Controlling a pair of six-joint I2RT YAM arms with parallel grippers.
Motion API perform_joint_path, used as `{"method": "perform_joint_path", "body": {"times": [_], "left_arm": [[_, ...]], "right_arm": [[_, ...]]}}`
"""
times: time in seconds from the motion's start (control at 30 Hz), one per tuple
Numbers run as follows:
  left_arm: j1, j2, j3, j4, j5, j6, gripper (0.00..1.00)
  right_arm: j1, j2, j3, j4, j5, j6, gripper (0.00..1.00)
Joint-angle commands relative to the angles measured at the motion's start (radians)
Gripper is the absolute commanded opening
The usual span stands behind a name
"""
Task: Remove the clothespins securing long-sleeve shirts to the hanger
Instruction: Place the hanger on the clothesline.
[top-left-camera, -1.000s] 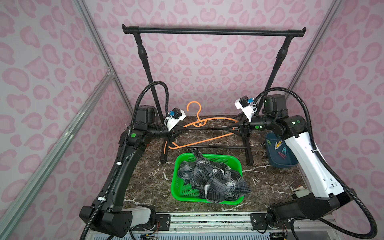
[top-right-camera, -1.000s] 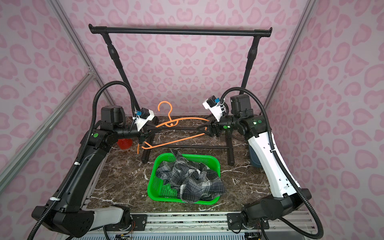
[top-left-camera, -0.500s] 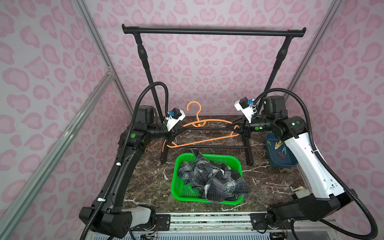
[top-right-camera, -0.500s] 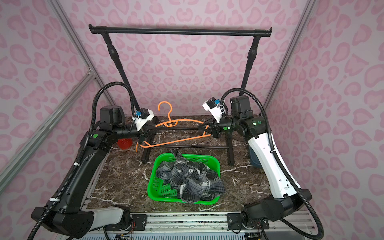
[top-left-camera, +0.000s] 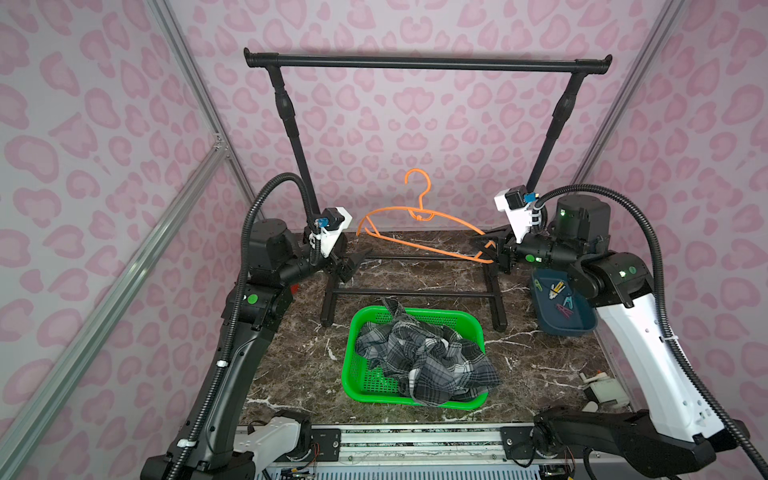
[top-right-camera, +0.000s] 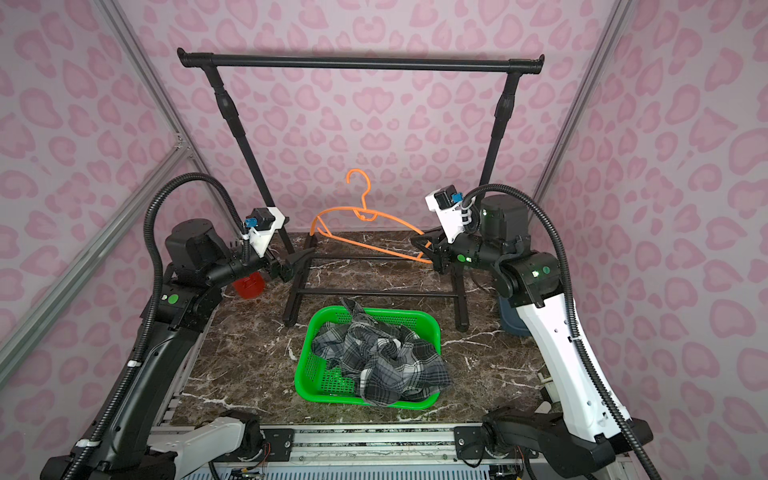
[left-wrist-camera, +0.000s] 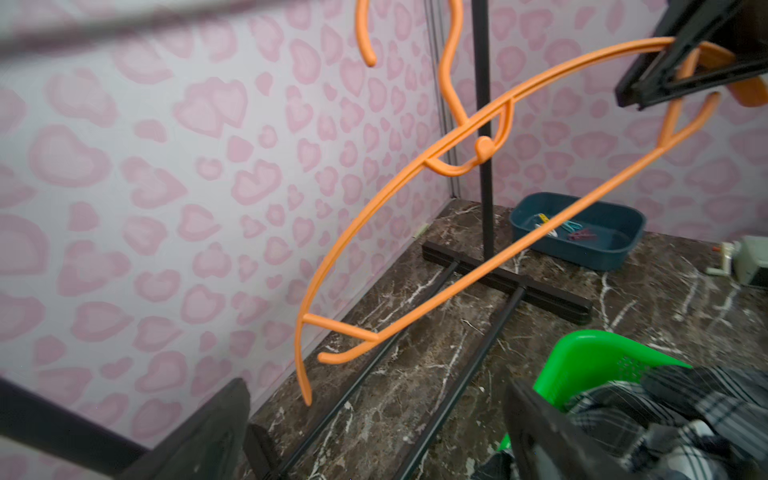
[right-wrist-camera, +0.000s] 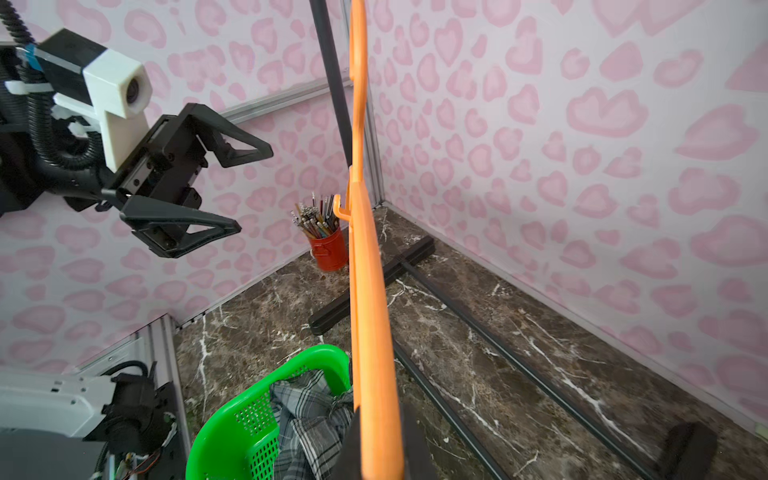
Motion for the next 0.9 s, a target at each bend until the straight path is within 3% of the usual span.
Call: {"method": "perform_joint_path", "body": {"times": [0.0, 0.13, 0.23, 0.6, 0.87], "left_arm": [[0.001, -0.03, -0.017, 0.235, -0.137, -0.136, 0.97], [0.007, -0.062, -0.057, 0.298, -0.237, -0.248, 0.97], [0.01, -0.099, -0.108, 0.344, -0.309, -0.305, 0.97], [0.015, -0.129, -0.191, 0.366, -0.385, -0.345, 0.97], [0.015, -0.128, -0.198, 0.36, -0.375, -0.352, 0.97]], "right_arm": [[0.109, -0.031, 0.033, 0.039, 0.355, 0.032, 0.0], [0.307, -0.027, 0.112, 0.036, 0.725, 0.016, 0.0], [0.357, -0.012, 0.157, 0.049, 0.838, 0.008, 0.0], [0.368, 0.087, 0.364, 0.086, 1.006, -0.028, 0.0], [0.278, 0.23, 0.612, -0.009, 0.953, -0.001, 0.0]]}}
